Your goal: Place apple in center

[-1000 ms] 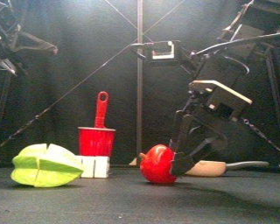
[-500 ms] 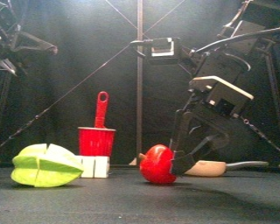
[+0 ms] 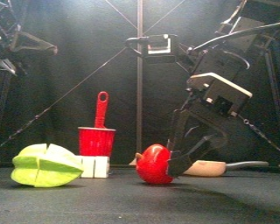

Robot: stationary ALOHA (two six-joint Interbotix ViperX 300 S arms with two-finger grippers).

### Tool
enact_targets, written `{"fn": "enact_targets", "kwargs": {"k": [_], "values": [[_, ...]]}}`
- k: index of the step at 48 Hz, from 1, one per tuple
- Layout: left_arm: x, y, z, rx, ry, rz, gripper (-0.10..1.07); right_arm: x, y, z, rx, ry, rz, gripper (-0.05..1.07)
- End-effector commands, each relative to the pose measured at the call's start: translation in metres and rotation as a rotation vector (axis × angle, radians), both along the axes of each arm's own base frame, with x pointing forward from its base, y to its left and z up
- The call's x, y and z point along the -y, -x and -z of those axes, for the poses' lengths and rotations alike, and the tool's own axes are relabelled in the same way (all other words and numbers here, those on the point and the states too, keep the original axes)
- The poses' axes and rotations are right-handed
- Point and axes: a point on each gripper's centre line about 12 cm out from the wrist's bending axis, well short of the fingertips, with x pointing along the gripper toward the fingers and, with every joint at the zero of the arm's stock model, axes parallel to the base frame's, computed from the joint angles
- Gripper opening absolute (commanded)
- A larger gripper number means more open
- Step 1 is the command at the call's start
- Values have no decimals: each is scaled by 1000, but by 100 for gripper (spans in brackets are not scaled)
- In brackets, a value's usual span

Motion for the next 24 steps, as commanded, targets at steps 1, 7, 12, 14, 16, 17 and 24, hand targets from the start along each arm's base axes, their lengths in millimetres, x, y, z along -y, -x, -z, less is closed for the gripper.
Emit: {"fn": "enact_targets", "kwargs": {"k": [1,7,12,14,16,17,24], "values": [[0,-2,-5,15,-2,-2,0,-2,-5,-13,36,-18,3,98],[0,-2,-5,15,-3,-2,0,-4,-5,-13,33,-25,7,98],[0,-2,-5,17,-2,-2,0,-6,-4,-13,30,-34,13,98],[-1,-2,-5,15,-3,-3,0,-6,-4,-12,29,-36,13,98],[0,-2,-5,17,-2,-2,0,-7,-3,-12,28,-38,15,98],[-1,-2,-5,15,-2,-4,0,-8,-3,-13,29,-38,13,98],[-1,-2,-5,15,-2,-4,0,-9,-3,-12,26,-39,13,98]]}}
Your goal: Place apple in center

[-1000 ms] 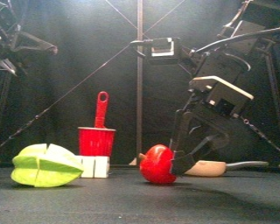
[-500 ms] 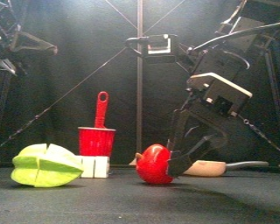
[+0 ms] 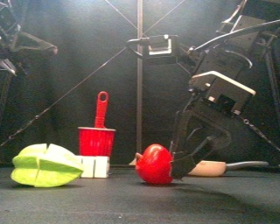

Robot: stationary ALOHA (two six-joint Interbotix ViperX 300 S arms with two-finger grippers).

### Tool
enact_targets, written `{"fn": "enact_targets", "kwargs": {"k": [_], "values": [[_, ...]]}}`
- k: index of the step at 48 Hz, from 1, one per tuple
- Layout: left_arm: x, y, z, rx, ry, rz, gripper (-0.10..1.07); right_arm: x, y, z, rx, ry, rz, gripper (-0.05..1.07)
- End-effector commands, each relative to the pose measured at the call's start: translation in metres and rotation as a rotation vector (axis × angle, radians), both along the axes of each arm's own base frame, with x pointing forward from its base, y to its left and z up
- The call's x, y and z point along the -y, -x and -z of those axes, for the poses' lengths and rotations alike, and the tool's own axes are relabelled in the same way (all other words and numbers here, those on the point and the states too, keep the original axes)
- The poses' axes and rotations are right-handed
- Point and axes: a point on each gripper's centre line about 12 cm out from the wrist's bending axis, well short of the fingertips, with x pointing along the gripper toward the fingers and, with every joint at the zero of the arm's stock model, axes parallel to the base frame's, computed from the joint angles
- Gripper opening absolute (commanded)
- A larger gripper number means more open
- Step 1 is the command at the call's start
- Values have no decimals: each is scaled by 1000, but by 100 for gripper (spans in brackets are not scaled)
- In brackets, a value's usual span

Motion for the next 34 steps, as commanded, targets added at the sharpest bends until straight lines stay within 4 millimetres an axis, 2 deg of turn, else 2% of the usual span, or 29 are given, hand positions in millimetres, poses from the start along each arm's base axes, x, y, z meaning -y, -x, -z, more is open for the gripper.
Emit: {"fn": "enact_targets", "kwargs": {"k": [1,21,34], "values": [[0,-2,-5,15,-3,0,0,-3,-5,-13,35,-10,-1,98],[0,-1,-4,14,-3,0,0,1,-2,-25,47,10,28,98],[-1,-2,-4,12,-2,-4,0,9,8,-53,100,40,24,98]]}}
